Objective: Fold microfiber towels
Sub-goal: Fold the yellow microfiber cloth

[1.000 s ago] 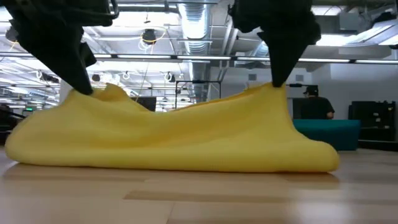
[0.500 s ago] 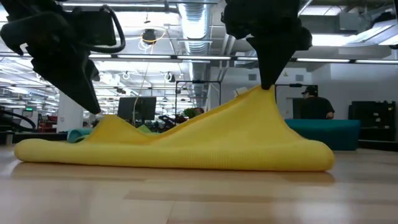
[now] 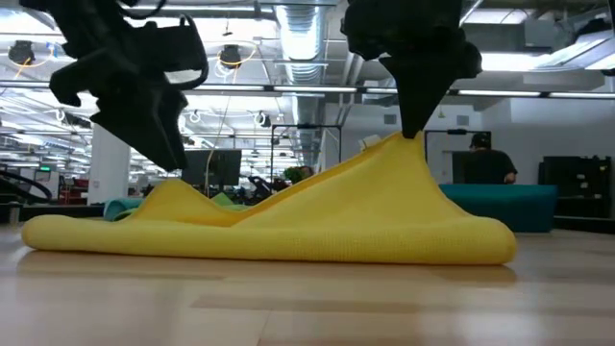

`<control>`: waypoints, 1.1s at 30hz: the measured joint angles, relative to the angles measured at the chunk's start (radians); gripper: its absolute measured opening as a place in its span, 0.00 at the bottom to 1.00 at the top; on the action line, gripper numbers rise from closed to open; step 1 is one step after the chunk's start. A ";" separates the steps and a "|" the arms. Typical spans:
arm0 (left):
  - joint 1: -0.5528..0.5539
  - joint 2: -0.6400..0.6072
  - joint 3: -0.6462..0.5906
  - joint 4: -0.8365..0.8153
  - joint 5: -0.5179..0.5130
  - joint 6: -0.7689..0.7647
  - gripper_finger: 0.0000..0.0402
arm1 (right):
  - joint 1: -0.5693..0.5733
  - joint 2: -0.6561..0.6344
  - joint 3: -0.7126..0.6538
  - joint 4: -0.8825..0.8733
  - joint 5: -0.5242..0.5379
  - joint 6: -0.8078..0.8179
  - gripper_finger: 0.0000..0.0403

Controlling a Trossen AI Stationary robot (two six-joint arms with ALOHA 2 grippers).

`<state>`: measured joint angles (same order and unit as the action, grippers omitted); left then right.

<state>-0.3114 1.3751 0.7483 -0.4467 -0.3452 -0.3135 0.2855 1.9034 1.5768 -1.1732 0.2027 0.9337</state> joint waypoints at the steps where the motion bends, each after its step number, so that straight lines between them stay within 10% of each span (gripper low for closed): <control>1: 0.015 0.000 0.000 0.011 0.042 0.031 0.49 | 0.000 0.000 0.000 0.000 -0.002 0.000 0.02; 16: 0.131 0.078 -0.001 0.049 0.257 0.194 0.33 | -0.015 0.000 0.000 0.000 -0.002 -0.001 0.02; 24: 0.139 0.075 0.017 0.046 0.210 0.197 0.03 | -0.026 0.000 0.000 -0.001 -0.002 -0.002 0.02; 33: 0.149 0.032 0.046 -0.001 0.130 0.153 0.00 | -0.055 0.000 0.000 -0.063 -0.018 -0.002 0.02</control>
<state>-0.1622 1.4070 0.7944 -0.4473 -0.2152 -0.1603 0.2307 1.9034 1.5764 -1.2365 0.1847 0.9314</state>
